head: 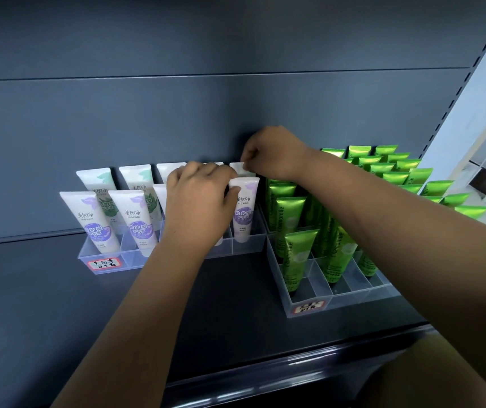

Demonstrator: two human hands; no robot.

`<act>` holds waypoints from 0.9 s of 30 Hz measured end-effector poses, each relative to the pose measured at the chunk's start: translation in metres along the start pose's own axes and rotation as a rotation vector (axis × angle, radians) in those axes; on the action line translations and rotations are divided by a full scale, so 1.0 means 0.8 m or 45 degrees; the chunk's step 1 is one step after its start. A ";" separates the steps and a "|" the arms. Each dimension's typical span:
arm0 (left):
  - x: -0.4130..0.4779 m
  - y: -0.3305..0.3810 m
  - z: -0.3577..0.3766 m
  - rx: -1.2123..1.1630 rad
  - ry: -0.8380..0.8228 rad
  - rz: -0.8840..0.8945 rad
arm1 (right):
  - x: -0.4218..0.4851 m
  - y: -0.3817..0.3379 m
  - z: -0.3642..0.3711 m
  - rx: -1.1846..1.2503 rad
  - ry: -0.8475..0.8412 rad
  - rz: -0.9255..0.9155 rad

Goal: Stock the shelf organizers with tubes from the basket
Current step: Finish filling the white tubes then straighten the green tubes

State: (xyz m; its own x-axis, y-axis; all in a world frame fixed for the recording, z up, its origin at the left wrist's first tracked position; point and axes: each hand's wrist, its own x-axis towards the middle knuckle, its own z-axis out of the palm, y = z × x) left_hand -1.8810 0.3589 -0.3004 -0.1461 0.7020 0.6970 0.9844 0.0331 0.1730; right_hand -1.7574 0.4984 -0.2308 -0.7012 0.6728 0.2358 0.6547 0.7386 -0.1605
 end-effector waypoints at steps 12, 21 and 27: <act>-0.002 0.002 -0.005 -0.015 -0.043 -0.023 | -0.008 0.000 -0.002 0.015 0.049 -0.024; -0.003 0.003 -0.008 -0.031 -0.065 -0.031 | -0.013 0.001 -0.003 0.077 0.073 -0.069; -0.003 0.004 -0.008 -0.046 -0.072 -0.032 | -0.011 0.001 -0.003 0.065 0.058 -0.060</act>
State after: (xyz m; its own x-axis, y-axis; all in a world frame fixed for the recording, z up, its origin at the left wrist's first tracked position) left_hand -1.8779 0.3530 -0.2970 -0.1642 0.7402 0.6521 0.9761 0.0264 0.2158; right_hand -1.7500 0.4927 -0.2306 -0.7166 0.6356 0.2872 0.6054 0.7713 -0.1965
